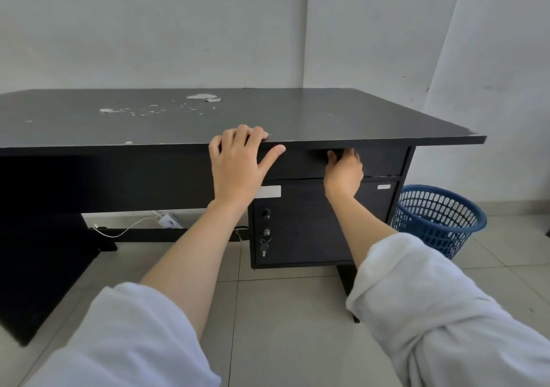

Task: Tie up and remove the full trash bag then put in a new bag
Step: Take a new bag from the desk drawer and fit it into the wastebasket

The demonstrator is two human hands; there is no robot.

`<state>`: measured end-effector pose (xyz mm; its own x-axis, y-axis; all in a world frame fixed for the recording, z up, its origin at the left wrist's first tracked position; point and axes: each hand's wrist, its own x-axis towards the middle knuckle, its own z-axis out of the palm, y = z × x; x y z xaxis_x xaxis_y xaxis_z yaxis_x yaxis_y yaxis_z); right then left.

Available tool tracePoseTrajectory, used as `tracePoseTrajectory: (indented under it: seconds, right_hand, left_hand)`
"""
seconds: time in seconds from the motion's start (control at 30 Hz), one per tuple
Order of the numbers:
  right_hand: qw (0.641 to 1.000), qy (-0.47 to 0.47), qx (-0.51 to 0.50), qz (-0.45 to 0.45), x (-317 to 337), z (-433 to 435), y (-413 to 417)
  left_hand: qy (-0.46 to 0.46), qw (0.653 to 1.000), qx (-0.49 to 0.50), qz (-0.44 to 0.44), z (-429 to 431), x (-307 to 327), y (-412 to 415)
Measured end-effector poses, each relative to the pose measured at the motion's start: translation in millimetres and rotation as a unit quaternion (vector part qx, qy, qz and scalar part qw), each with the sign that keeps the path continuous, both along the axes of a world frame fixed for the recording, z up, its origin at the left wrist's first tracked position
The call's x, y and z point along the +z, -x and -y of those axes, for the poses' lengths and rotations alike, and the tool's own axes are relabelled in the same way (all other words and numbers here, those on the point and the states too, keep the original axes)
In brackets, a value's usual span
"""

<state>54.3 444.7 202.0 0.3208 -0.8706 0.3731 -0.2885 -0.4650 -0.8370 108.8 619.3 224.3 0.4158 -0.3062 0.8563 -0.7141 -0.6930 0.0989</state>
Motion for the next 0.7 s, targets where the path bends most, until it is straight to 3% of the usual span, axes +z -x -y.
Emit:
tracePoseTrajectory:
  seconds: [0.1,0.3,0.7]
  right_hand:
    - [0.999,-0.033,0.008,-0.007,-1,1,1]
    - [0.989,-0.113,0.030,0.087,-7,-4,6]
    - [0.979,-0.119,0.056,0.156,-31,-41,94]
  left_hand:
    - [0.003,1.000,0.004,-0.002,0,-1,1]
    - [-0.005,1.000,-0.005,-0.027,0,3,7]
    - [-0.048,0.991,-0.017,-0.127,-9,14,24]
